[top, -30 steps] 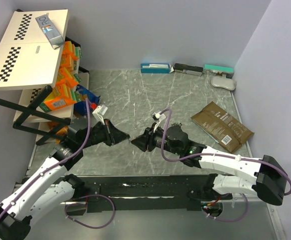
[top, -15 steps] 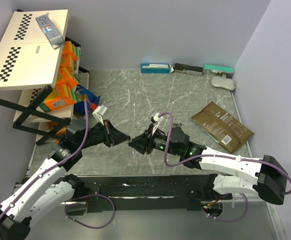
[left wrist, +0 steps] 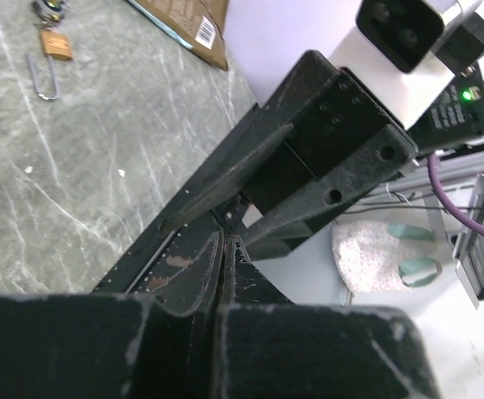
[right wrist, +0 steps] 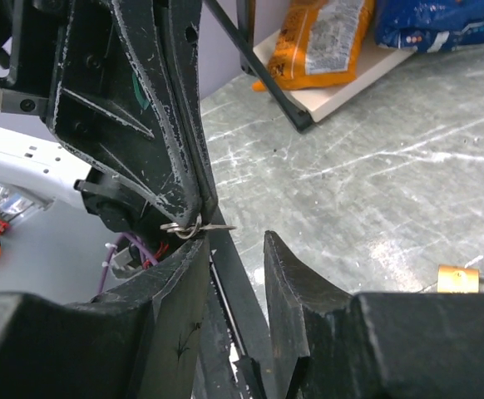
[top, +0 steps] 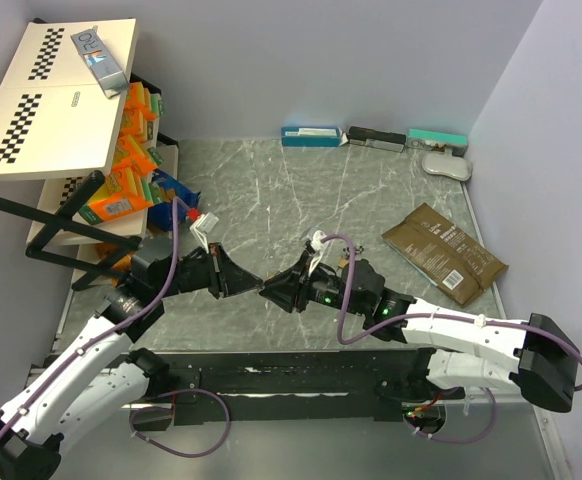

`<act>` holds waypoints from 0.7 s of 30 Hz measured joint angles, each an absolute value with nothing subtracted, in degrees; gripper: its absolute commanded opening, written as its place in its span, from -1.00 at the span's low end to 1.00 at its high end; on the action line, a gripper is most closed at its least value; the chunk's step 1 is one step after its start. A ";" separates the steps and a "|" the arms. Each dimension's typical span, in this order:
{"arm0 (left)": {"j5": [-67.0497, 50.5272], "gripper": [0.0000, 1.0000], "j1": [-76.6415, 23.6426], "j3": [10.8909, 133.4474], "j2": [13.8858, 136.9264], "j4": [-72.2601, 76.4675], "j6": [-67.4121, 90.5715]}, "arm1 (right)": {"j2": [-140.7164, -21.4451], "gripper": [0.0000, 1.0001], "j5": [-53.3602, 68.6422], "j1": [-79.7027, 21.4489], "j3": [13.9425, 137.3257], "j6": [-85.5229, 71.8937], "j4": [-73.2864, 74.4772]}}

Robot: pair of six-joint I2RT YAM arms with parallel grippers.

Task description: Unlock with the key

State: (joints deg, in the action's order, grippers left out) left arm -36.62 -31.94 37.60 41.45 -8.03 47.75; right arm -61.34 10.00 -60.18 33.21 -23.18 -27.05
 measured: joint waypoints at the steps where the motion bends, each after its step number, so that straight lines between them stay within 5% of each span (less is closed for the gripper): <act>1: -37.17 -0.99 -31.94 37.63 41.45 -7.99 47.77 | -61.23 -0.16 10.15 -60.18 33.01 -22.94 -27.42; 21: -40.82 -0.99 -31.94 38.04 42.63 -7.60 49.06 | -59.70 -0.02 14.96 -60.90 31.70 -18.33 -31.97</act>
State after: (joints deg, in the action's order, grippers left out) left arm -40.82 -31.94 38.04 42.63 -7.60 49.06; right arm -59.70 14.96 -60.90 31.70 -18.33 -31.97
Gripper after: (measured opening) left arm 0.022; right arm 0.496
